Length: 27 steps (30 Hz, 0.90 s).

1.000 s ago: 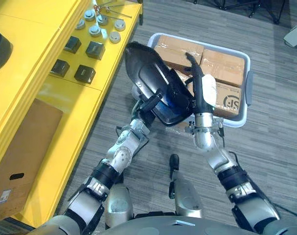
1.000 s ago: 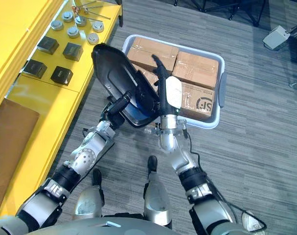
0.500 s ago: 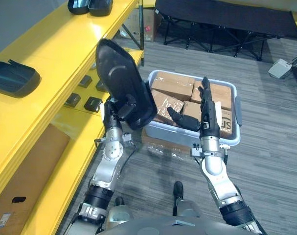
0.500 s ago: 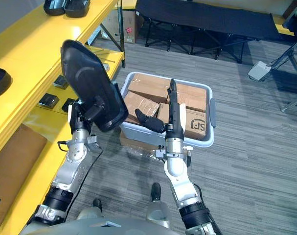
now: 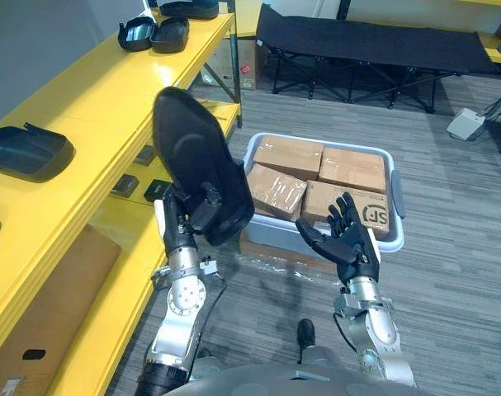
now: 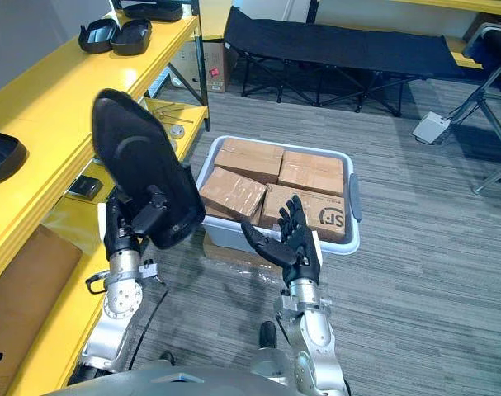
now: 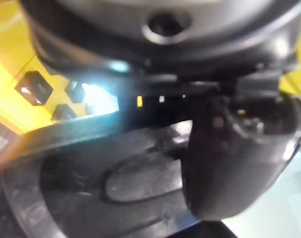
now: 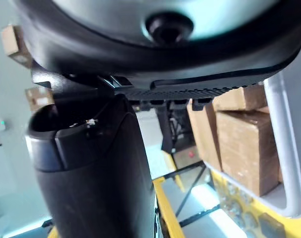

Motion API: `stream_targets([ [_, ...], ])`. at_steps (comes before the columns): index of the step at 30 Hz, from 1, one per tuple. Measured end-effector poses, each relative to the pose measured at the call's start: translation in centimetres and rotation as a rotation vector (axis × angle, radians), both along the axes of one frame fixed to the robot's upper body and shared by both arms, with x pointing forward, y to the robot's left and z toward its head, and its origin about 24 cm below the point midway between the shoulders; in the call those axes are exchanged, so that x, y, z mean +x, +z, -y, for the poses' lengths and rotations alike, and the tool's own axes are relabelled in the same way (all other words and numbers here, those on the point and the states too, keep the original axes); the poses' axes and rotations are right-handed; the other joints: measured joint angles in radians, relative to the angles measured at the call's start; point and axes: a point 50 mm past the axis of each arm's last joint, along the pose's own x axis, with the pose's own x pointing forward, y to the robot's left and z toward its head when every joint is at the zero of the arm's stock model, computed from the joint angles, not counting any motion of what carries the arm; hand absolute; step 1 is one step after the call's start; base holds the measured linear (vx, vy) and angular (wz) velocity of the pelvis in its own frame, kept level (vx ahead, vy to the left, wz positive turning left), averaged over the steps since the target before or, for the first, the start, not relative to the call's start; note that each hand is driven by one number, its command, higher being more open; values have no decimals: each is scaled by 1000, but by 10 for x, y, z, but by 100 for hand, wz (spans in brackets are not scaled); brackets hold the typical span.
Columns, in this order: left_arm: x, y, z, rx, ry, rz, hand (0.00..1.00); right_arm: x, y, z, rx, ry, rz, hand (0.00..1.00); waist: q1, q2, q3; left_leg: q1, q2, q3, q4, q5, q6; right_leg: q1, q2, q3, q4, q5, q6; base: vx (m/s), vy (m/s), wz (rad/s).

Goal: Walk over and take three plastic housings, then place them on the shelf

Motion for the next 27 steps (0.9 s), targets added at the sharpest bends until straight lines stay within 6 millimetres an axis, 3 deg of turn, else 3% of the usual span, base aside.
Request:
stream_targets([
  [4,-13,14,-14,-34,52,57,0,1,-2,-14,12,110,-10,100,29,9,-13,-24,0,-57,2,1,2,19,-4,-61,0,-15,-2,-9,-5,39],
  [8,-30,24,-32,-43,133,95,0,9,-3,-43,24,251,-18,100,87,15,-38,-58,-1,-145,1,17,-1,45,-9,-153,0,-23,1,33,-18,64],
  [10,-43,24,-49,-98,209,112,0,15,-5,-56,21,323,-24,100,132,20,-47,-65,-7,-195,2,19,-1,75,-15,-209,0,-34,8,30,-5,64],
  [16,-80,31,-86,-160,353,196,0,23,-12,-71,-5,383,-58,100,219,1,-78,-93,-44,-312,-1,28,6,128,-41,-332,0,-64,27,29,19,62],
  [18,-91,36,-94,-154,388,232,0,28,-9,-77,-15,405,-43,100,230,-4,-82,-94,-45,-319,-2,26,8,133,-42,-341,0,-71,25,0,23,16],
  [22,-95,39,-95,-169,372,264,0,32,-6,-79,-19,423,-39,100,246,1,-87,-98,-47,-331,-4,25,13,143,-41,-359,2,-86,22,-1,12,14],
  [23,-96,39,-93,-167,353,259,0,32,-6,-80,-30,435,-43,100,243,-2,-97,-116,-47,-330,-4,27,17,144,-42,-370,5,-87,23,4,-2,44],
  [26,-89,41,-86,-161,258,275,0,31,-10,-74,-62,424,-65,100,188,-4,-100,-166,-46,-269,-6,75,52,177,-60,-478,7,-92,34,18,4,97],
  [27,-86,42,-82,-162,213,285,0,29,-13,-68,-67,402,-80,100,196,-4,-100,-158,-54,-269,-31,107,30,192,-69,-504,11,-91,47,48,39,103],
])
